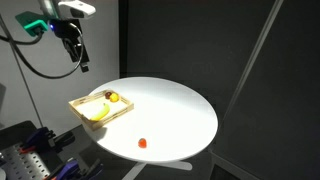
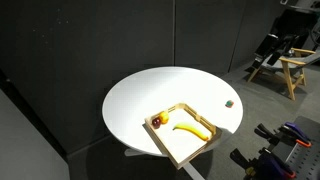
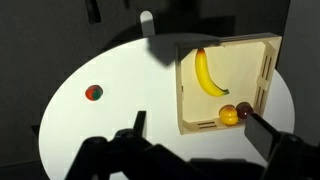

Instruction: Put the strawberry in the box.

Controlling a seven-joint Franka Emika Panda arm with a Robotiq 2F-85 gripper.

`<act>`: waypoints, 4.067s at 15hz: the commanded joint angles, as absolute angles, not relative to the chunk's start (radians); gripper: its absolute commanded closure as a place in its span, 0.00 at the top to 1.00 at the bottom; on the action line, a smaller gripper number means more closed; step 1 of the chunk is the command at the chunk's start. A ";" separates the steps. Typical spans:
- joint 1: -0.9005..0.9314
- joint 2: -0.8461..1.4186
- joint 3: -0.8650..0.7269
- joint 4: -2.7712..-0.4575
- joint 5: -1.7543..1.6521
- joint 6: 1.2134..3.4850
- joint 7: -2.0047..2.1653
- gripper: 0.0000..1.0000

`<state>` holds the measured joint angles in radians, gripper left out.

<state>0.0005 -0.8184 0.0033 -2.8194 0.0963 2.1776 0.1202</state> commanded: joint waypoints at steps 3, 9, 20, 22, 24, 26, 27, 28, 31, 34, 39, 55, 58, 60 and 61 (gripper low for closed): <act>-0.005 -0.812 0.008 -2.819 0.101 2.174 0.116 1.00; -0.006 -0.804 0.009 -2.811 0.103 2.176 0.121 1.00; -0.059 -0.735 0.025 -2.676 0.082 2.075 0.195 1.00; -0.070 -0.704 0.029 -2.640 0.080 2.042 0.210 1.00; -0.077 -0.667 0.027 -2.600 0.076 2.010 0.206 1.00; -0.080 -0.628 0.019 -2.563 0.071 1.990 0.193 1.00; -0.083 -0.606 0.017 -2.545 0.067 1.980 0.188 1.00; -0.086 -0.583 0.015 -2.528 0.059 1.979 0.184 1.00; -0.091 -0.514 0.004 -2.488 0.039 1.982 0.169 1.00; -0.091 -0.441 -0.008 -2.457 0.025 2.002 0.163 1.00; -0.086 -0.324 -0.024 -2.416 0.023 2.055 0.153 1.00; -0.107 -0.100 -0.102 -2.407 0.031 2.335 0.098 1.00; -0.119 -0.057 -0.114 -2.397 0.009 2.366 0.092 1.00; -0.126 -0.028 -0.121 -2.390 -0.015 2.391 0.096 1.00; -0.128 -0.015 -0.124 -2.388 -0.028 2.402 0.099 1.00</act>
